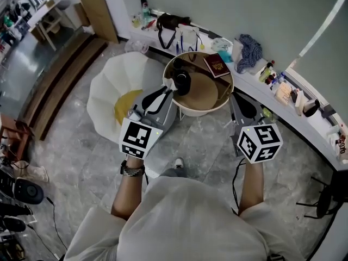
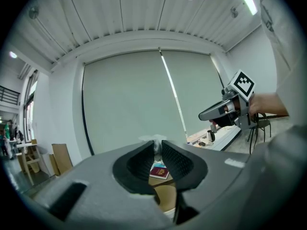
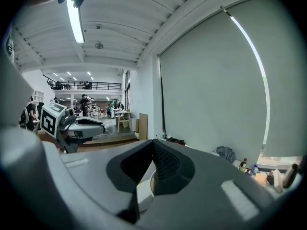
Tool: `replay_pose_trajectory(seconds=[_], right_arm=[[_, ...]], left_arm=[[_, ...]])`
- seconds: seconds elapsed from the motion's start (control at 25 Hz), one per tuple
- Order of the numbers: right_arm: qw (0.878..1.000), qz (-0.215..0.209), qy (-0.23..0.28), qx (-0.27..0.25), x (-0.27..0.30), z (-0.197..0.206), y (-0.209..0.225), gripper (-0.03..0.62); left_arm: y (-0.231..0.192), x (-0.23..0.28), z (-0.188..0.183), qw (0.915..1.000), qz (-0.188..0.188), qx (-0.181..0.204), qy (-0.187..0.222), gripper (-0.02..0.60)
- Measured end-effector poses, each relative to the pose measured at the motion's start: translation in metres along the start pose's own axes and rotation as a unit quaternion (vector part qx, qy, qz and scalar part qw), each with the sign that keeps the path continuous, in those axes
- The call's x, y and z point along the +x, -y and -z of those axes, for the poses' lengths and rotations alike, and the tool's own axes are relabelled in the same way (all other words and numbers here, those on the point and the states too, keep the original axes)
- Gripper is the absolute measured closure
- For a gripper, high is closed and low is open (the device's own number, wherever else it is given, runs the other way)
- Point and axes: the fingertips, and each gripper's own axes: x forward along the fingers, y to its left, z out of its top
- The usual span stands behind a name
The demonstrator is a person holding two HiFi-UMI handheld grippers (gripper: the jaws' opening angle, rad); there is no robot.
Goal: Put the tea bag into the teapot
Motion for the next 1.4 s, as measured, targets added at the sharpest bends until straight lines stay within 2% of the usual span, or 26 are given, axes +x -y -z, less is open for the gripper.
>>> replay_pose_trajectory(seconds=[0.6, 1.04, 1.4], right_arm=[[1.0, 0.009, -0.015, 0.011, 0.096, -0.004, 0.02, 0.588], [0.999, 0.017, -0.024, 0.019, 0.132, 0.002, 0.03, 0.588], [0.999, 0.006, -0.033, 0.024, 0.17, 0.008, 0.058, 0.588]], left_arm=[[-0.075, 0.063, 0.028, 0.9998, 0.019, -0.003, -0.009, 0.525], [-0.106, 0.084, 0.046, 0.9996, 0.021, -0.01, -0.018, 0.525], [-0.122, 0.125, 0.066, 0.9989, 0.019, -0.013, -0.04, 0.525]])
